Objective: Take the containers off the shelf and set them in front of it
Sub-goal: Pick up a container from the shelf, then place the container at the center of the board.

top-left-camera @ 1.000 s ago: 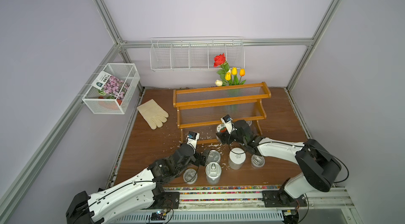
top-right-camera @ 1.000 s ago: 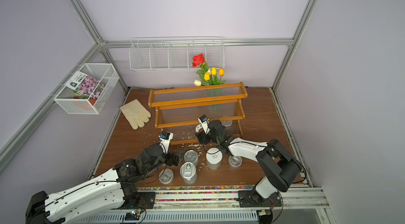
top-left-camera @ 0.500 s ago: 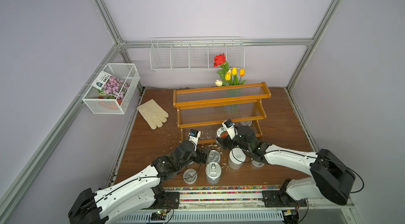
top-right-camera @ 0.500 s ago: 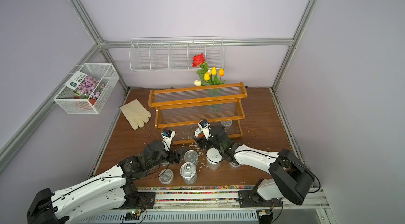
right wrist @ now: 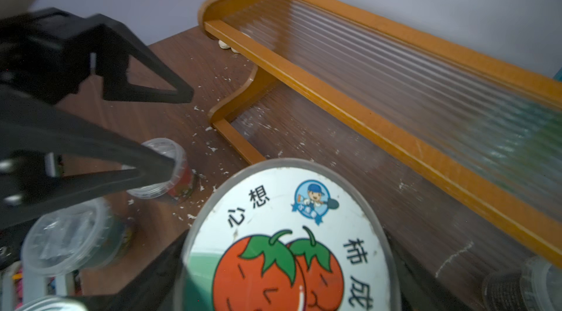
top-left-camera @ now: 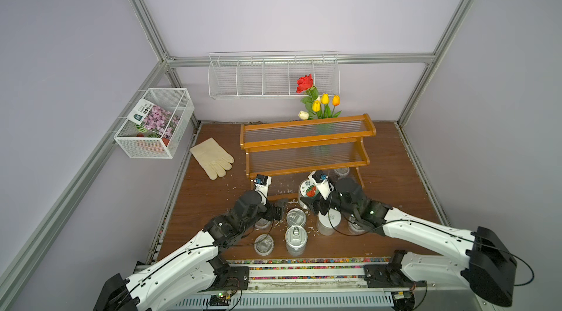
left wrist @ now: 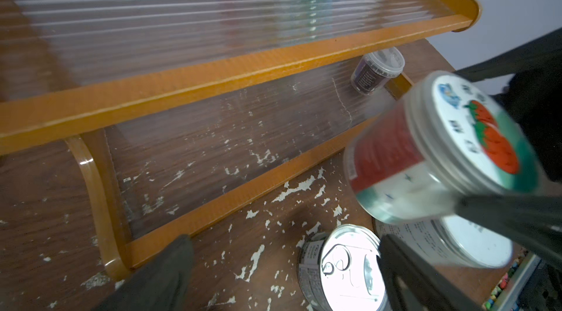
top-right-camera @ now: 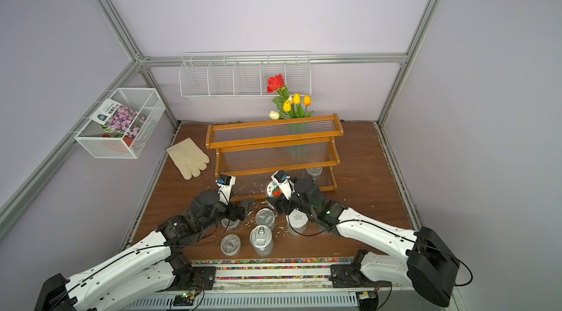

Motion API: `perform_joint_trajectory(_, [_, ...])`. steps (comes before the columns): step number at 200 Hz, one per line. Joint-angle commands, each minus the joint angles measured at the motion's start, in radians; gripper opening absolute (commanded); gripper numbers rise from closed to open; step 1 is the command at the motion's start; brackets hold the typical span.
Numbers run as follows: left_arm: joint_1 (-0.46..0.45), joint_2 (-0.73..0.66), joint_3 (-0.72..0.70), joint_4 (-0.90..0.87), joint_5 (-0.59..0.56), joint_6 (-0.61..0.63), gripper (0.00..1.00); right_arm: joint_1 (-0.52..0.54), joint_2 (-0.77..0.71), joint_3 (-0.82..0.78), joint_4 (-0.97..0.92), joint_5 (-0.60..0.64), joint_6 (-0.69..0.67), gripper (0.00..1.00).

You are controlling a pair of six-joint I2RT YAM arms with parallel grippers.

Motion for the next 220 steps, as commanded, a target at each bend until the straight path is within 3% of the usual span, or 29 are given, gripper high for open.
perform_joint_trajectory(1, [0.035, -0.020, 0.006, -0.018, 0.042, 0.034, 0.99, 0.057, -0.100, 0.057, -0.103, 0.020, -0.050, 0.60])
perform_joint_trajectory(38, [0.103, -0.018, 0.021, -0.022, 0.103, 0.064, 0.98, 0.253, -0.242, 0.040, -0.294, 0.112, -0.070, 0.60])
perform_joint_trajectory(85, [0.148, 0.022, 0.049, -0.017, 0.167, 0.103, 0.99, 0.470, -0.421, -0.043, -0.487, 0.308, 0.039, 0.60])
perform_joint_trajectory(132, [0.160, 0.052, 0.058, -0.006, 0.193, 0.118, 0.99, 0.597, -0.522, -0.123, -0.620, 0.389, 0.170, 0.59])
perform_joint_trajectory(176, [0.166, 0.054, 0.059, -0.010, 0.204, 0.124, 0.99, 0.606, -0.518, -0.220, -0.533, 0.483, 0.266, 0.61])
perform_joint_trajectory(220, [0.173, 0.064, 0.061, -0.014, 0.224, 0.133, 0.99, 0.605, -0.534, -0.389, -0.309, 0.543, 0.296, 0.63])
